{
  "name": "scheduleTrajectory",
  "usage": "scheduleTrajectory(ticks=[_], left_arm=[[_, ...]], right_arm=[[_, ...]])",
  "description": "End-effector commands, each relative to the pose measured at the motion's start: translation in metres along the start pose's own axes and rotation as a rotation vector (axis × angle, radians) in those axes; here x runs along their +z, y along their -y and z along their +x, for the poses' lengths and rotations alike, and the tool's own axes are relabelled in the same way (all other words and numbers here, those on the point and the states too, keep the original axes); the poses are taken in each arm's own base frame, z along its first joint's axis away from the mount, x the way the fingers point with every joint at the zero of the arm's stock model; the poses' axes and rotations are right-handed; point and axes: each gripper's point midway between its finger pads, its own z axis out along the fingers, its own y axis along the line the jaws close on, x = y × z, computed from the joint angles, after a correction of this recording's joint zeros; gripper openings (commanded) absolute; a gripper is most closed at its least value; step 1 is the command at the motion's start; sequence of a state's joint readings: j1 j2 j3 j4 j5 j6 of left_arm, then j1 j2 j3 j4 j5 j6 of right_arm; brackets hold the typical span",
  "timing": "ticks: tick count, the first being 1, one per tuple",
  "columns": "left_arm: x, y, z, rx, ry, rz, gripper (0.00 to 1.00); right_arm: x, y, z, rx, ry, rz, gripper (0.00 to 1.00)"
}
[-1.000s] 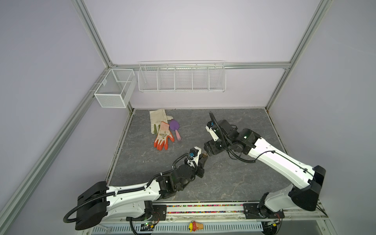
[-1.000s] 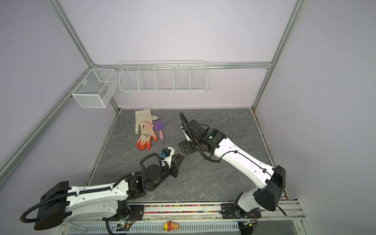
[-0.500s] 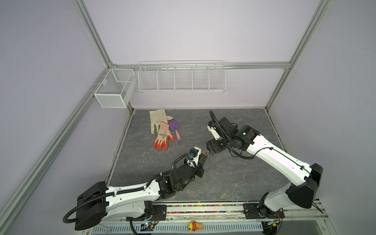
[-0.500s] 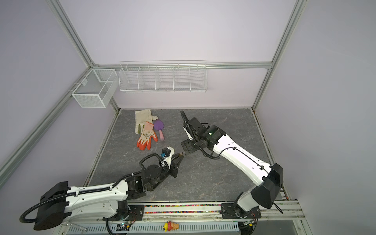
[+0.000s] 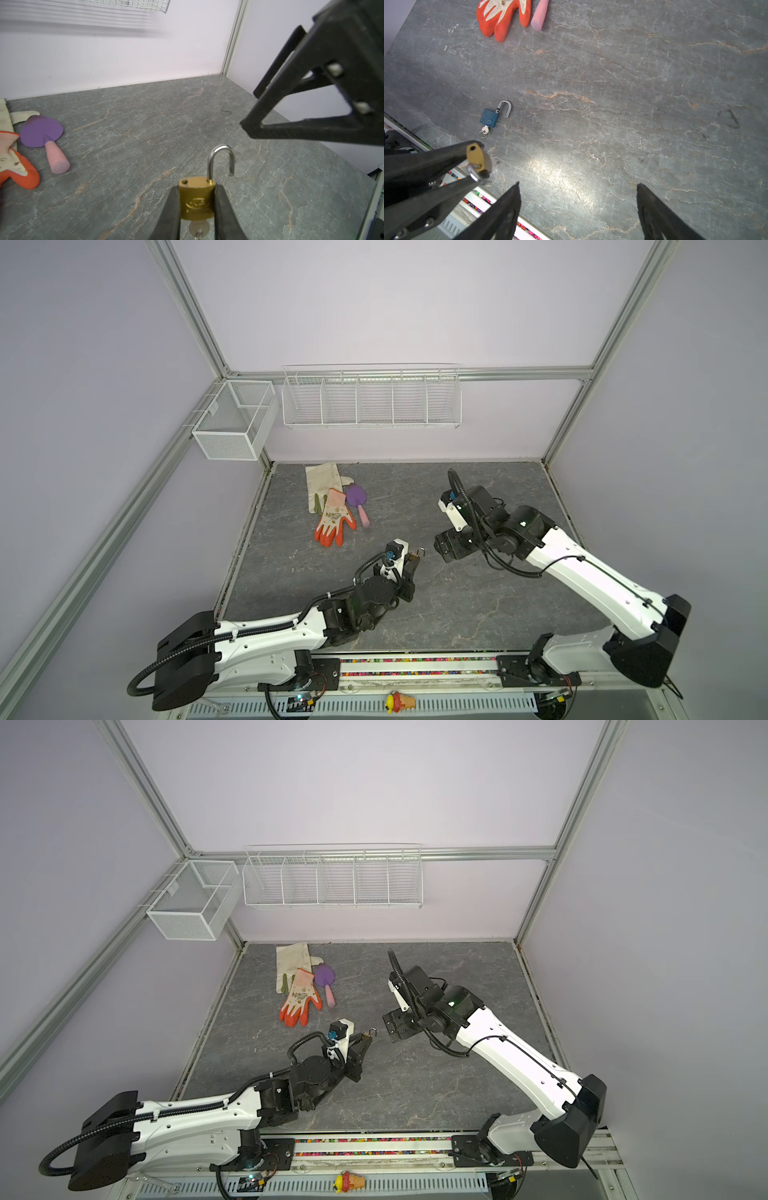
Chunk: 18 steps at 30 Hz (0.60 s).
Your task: Unlock with the key
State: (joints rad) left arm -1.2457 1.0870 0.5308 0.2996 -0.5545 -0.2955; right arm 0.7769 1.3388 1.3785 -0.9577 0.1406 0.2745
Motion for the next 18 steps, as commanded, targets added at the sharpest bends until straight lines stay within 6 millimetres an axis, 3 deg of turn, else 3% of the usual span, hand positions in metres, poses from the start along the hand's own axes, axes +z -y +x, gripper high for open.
scheduleTrajectory(ticks=[1,6,11,18], left_arm=[[0.002,-0.003,-0.004,-0.098,-0.059,-0.063,0.0],[0.008,-0.005,0.033,-0.257,-0.295,-0.187,0.0],[0.013,0.011,0.076,-0.327,-0.558,-0.272,0.0],[0.035,0.036,0.125,-0.403,-0.692,-0.26,0.0]], right_arm=[[-0.001,0.013,0.002,0.064,0.057,0.011,0.89],[0.011,0.028,0.021,0.195,0.085,-0.026,0.91],[0.03,0.038,0.04,0.304,0.09,-0.064,0.91],[0.052,0.068,0.07,0.482,0.056,-0.047,0.91]])
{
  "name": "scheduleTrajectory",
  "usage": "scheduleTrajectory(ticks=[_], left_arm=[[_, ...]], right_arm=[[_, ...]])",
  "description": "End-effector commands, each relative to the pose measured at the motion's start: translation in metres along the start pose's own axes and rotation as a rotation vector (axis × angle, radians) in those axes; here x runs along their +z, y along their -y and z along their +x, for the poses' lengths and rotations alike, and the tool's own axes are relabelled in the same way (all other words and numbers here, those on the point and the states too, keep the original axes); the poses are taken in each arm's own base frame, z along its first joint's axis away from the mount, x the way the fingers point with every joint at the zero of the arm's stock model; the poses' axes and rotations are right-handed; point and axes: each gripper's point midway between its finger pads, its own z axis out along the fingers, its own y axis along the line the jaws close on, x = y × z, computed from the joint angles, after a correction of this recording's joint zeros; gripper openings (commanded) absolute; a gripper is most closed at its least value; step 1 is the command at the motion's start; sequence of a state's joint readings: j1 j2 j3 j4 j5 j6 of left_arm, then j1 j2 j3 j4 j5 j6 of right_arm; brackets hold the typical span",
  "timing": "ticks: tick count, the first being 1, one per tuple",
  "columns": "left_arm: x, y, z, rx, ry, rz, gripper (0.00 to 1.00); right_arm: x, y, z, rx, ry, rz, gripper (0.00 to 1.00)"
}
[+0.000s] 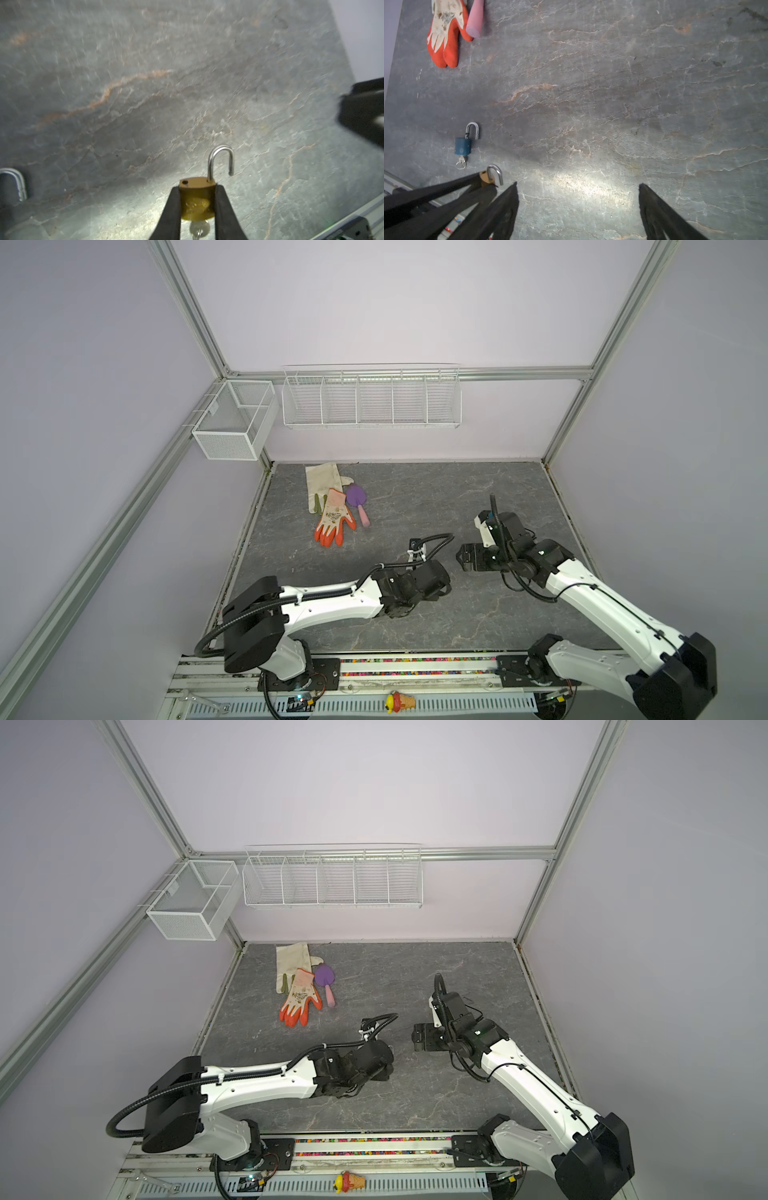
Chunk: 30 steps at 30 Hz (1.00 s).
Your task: Unlock with the key
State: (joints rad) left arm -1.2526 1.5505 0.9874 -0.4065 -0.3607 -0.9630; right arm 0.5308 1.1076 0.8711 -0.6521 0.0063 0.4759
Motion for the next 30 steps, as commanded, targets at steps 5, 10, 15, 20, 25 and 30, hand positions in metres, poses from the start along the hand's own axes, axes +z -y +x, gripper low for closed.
scheduleTrajectory(ticks=[5,10,15,20,25,30], left_arm=[[0.027,-0.006,0.023,-0.044,-0.105,-0.14,0.0],[0.045,-0.012,0.027,-0.037,-0.119,-0.244,0.0],[0.059,-0.008,0.035,-0.051,-0.138,-0.248,0.0],[0.066,-0.015,0.039,-0.062,-0.136,-0.281,0.0],[0.072,-0.018,0.044,-0.066,-0.153,-0.293,0.0],[0.076,-0.017,0.048,-0.077,-0.168,-0.281,0.0]], right_arm=[[0.013,0.013,0.007,0.104,0.002,-0.032,0.91],[0.017,0.021,0.01,0.134,0.006,-0.029,0.91],[0.021,0.028,0.012,0.17,0.0,-0.036,0.91],[0.023,0.033,0.013,0.184,-0.004,-0.036,0.91],[0.025,0.034,0.012,0.188,-0.001,-0.041,0.91],[0.026,0.034,0.013,0.188,-0.008,-0.041,0.91]])
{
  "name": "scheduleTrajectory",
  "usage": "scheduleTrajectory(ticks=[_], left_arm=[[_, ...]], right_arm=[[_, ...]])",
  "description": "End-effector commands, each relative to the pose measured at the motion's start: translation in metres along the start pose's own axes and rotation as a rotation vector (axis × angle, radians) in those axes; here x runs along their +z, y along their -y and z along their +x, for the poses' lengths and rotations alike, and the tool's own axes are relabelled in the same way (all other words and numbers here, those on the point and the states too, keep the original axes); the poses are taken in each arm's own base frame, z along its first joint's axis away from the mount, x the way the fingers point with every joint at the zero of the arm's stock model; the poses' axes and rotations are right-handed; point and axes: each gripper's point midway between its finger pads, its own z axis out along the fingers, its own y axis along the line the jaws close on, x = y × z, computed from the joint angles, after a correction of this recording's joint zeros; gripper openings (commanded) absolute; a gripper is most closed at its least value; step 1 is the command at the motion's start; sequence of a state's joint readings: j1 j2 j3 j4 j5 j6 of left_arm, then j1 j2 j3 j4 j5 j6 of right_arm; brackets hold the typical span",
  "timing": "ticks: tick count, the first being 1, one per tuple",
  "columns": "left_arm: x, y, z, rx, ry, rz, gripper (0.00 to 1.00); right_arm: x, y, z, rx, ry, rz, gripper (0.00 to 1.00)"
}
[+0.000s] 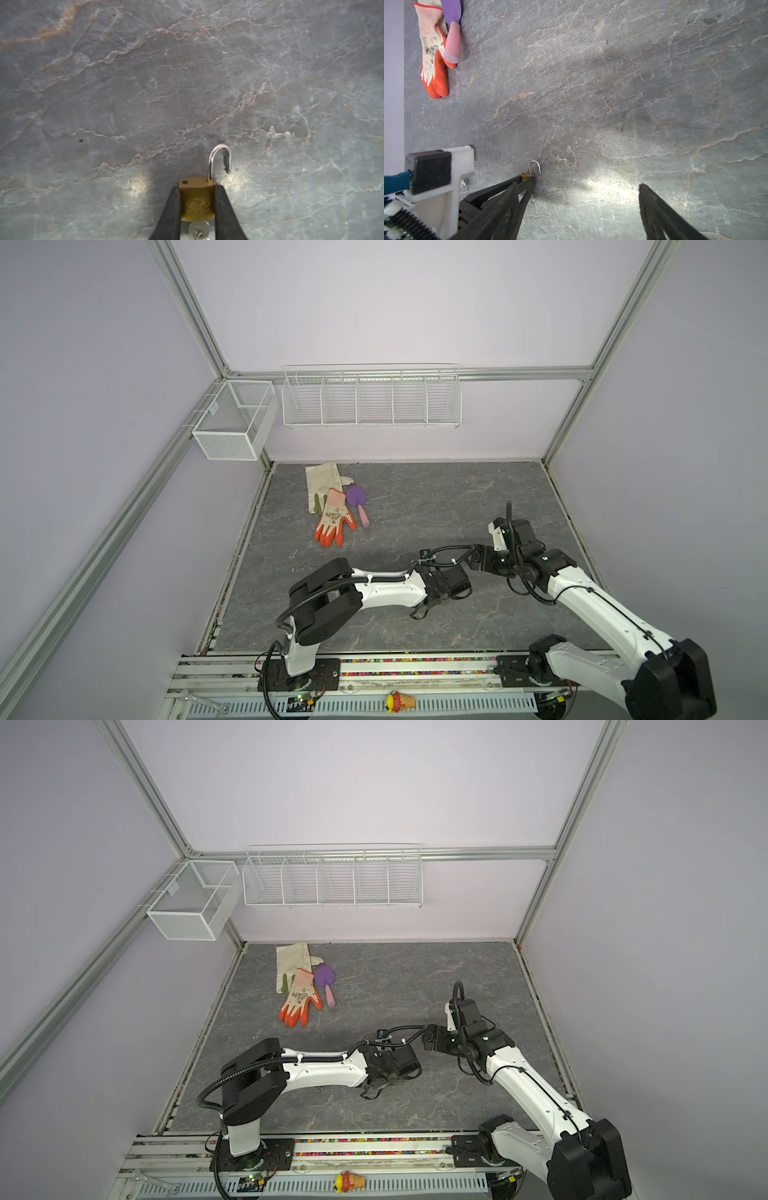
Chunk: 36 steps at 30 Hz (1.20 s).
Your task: Unlock with the key
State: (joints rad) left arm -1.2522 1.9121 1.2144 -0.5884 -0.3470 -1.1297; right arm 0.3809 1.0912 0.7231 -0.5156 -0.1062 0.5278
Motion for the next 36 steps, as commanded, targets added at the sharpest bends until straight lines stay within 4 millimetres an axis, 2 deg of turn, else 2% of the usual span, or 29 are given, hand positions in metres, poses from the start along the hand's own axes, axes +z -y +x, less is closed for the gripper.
scheduleTrajectory(ticks=[1,3,9,15,17,19,21,24,26,28,29,31,32,33,35,36], left_arm=[[0.009,-0.002,0.005,-0.024,-0.018,-0.02,0.0],[0.008,-0.001,0.004,-0.027,-0.016,-0.017,0.0],[0.003,0.0,0.0,-0.043,-0.004,0.003,0.22],[-0.008,0.006,-0.005,-0.063,-0.007,0.05,0.36],[-0.02,0.011,-0.012,-0.078,0.008,0.095,0.41],[-0.035,0.015,-0.022,-0.094,0.025,0.138,0.42],[-0.058,0.019,-0.037,-0.101,0.062,0.187,0.47],[-0.091,0.009,-0.066,-0.117,0.141,0.212,0.48],[-0.111,-0.01,-0.089,-0.134,0.214,0.207,0.54],[-0.129,-0.038,-0.117,-0.13,0.325,0.167,0.64],[-0.14,-0.058,-0.133,-0.136,0.392,0.129,0.7],[-0.158,-0.101,-0.161,-0.15,0.5,0.044,0.79],[-0.165,-0.124,-0.174,-0.149,0.549,0.002,0.86],[-0.172,-0.153,-0.188,-0.164,0.609,-0.072,0.92],[-0.176,-0.208,-0.204,-0.209,0.661,-0.199,1.0],[-0.175,-0.24,-0.208,-0.247,0.662,-0.27,1.0]], right_arm=[[0.004,0.003,0.004,0.016,-0.012,-0.005,0.91],[0.004,0.002,0.004,0.013,-0.012,-0.007,0.91],[0.0,0.0,0.001,0.014,-0.002,-0.014,0.91],[-0.006,0.001,-0.002,0.012,0.03,-0.013,0.91],[-0.007,0.001,-0.004,0.015,0.045,-0.015,0.91],[-0.01,0.0,-0.006,0.019,0.059,-0.02,0.91],[-0.014,-0.001,-0.012,0.013,0.083,-0.02,0.91],[-0.027,0.001,-0.027,0.008,0.13,-0.006,0.92],[-0.039,0.005,-0.041,0.022,0.179,0.004,0.93],[-0.051,0.015,-0.056,0.046,0.242,0.038,0.96],[-0.059,0.021,-0.065,0.051,0.283,0.064,0.97],[-0.068,0.039,-0.078,0.06,0.35,0.163,0.99],[-0.072,0.048,-0.084,0.061,0.383,0.21,0.97],[-0.074,0.056,-0.089,0.054,0.415,0.261,0.9],[-0.075,0.077,-0.099,0.047,0.48,0.378,0.89],[-0.075,0.088,-0.104,0.041,0.519,0.443,0.89]])
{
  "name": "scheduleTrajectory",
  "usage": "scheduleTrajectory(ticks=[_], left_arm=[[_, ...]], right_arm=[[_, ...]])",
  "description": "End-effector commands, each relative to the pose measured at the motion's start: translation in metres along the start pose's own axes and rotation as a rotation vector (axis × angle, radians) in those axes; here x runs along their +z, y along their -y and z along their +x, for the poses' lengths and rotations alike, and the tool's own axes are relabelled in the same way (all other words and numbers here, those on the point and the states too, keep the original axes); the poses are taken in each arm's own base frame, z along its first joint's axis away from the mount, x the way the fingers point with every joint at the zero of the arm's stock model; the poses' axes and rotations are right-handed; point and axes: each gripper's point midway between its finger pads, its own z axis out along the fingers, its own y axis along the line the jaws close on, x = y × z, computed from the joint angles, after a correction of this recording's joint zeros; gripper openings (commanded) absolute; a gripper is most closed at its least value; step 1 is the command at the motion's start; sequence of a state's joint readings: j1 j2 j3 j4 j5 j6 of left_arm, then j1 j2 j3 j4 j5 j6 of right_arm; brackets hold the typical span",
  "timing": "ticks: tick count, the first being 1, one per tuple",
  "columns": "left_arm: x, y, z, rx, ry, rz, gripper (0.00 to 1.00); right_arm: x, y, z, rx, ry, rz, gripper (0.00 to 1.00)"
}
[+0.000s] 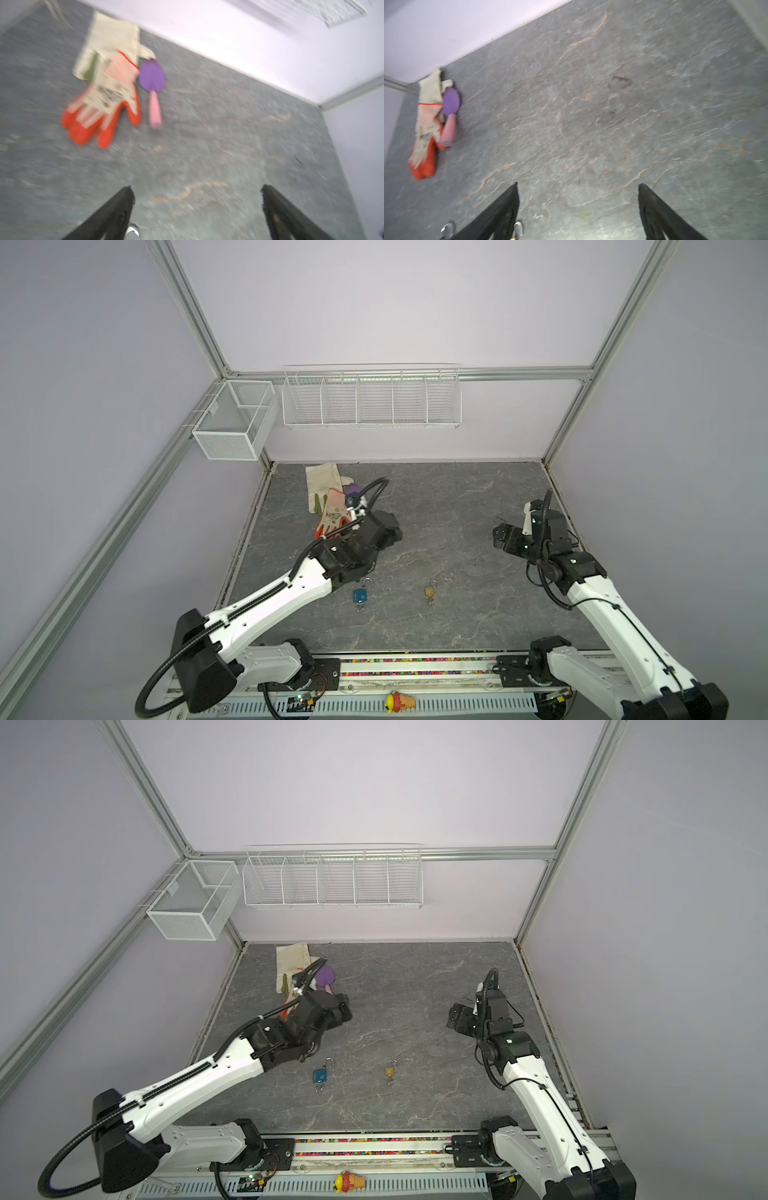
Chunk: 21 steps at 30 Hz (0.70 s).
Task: Unlock with the key
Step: 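Lower the open brass padlock onto the table and open the left gripper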
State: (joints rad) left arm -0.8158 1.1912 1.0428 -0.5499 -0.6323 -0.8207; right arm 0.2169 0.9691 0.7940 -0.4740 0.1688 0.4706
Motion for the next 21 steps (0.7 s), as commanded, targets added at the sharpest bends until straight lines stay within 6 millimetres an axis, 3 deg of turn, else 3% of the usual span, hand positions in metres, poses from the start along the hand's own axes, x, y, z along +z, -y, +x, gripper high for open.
scheduleTrajectory(ticks=[1,4,6,9,12,16,21], left_arm=[[0.013,-0.094,-0.035,0.115,0.107,-0.293,0.99],[0.028,-0.164,-0.055,0.095,0.168,-0.449,1.0],[0.028,-0.206,-0.064,0.085,0.203,-0.569,0.99],[0.031,-0.237,-0.07,0.095,0.303,-0.631,0.99],[0.05,-0.25,-0.059,0.038,0.375,-0.553,0.99],[0.077,-0.239,-0.05,0.137,0.412,-0.45,0.99],[0.096,-0.228,-0.043,0.192,0.471,-0.359,0.99]], right_arm=[[0.011,0.045,-0.024,-0.062,0.174,0.257,0.89],[0.023,0.066,-0.033,-0.109,0.265,0.395,0.89],[0.034,0.088,-0.039,-0.128,0.299,0.5,0.89],[0.059,0.098,-0.037,-0.181,0.301,0.528,0.89],[0.08,0.098,-0.034,-0.204,0.322,0.479,0.89],[0.101,0.094,-0.029,-0.229,0.329,0.377,0.89],[0.104,0.081,-0.034,-0.28,0.426,0.256,0.89]])
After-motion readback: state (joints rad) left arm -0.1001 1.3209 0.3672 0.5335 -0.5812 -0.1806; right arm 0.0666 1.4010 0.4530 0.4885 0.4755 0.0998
